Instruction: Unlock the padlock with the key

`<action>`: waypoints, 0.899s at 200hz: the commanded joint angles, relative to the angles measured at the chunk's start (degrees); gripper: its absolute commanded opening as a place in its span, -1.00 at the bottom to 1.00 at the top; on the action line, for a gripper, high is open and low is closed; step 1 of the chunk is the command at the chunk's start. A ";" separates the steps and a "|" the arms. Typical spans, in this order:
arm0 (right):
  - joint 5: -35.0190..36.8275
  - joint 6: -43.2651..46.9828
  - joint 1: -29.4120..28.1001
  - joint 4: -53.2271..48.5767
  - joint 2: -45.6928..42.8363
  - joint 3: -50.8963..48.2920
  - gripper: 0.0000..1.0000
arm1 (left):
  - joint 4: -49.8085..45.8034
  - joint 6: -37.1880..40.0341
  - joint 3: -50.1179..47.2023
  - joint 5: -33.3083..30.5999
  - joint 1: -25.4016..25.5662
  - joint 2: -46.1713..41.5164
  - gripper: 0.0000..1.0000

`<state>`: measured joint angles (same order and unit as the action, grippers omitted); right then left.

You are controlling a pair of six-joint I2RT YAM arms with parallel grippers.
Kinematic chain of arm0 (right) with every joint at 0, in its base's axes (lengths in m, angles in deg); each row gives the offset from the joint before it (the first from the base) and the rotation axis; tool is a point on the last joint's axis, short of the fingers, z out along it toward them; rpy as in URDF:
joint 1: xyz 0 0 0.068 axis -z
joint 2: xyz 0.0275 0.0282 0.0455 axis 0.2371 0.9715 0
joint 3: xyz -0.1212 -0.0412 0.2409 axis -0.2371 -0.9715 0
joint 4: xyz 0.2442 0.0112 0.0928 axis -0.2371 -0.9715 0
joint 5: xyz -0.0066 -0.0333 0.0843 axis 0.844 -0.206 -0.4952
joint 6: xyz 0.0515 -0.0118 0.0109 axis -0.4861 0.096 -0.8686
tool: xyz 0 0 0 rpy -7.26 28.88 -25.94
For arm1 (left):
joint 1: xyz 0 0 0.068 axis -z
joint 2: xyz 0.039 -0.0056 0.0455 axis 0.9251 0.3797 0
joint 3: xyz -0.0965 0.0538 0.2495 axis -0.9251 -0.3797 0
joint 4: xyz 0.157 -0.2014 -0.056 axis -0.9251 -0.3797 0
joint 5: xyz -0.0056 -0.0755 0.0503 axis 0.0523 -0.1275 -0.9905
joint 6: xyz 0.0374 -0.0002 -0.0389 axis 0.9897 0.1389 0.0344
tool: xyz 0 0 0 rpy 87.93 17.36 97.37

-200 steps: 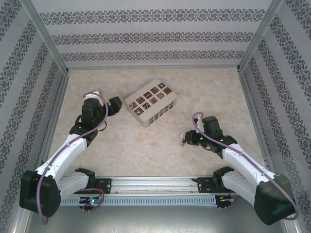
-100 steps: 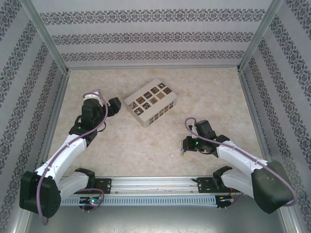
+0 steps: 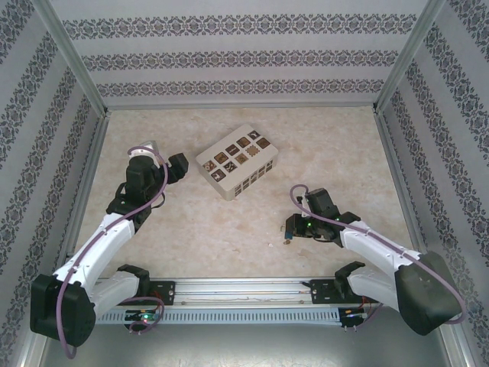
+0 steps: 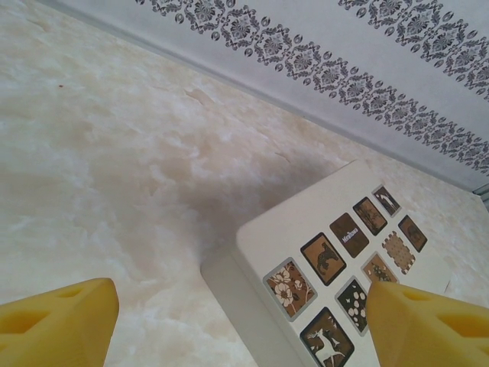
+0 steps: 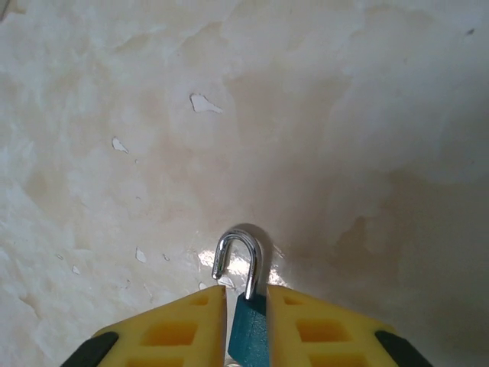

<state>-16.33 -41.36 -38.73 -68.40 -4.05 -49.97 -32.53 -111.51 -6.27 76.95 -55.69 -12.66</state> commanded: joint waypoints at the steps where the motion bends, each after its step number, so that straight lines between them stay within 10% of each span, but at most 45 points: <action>1: 2.13 1.86 -0.26 -2.34 -2.05 2.73 -0.49 | -1.86 2.85 0.35 -1.36 -0.87 -1.67 0.69; 180: 10.99 17.64 11.80 4.68 -12.94 8.17 0.32 | -6.28 11.16 -4.34 -20.78 -2.49 -13.22 0.99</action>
<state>-9.11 -26.70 -27.93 -68.22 -16.27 -42.30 -36.62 -102.50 -9.59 60.36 -56.98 -24.79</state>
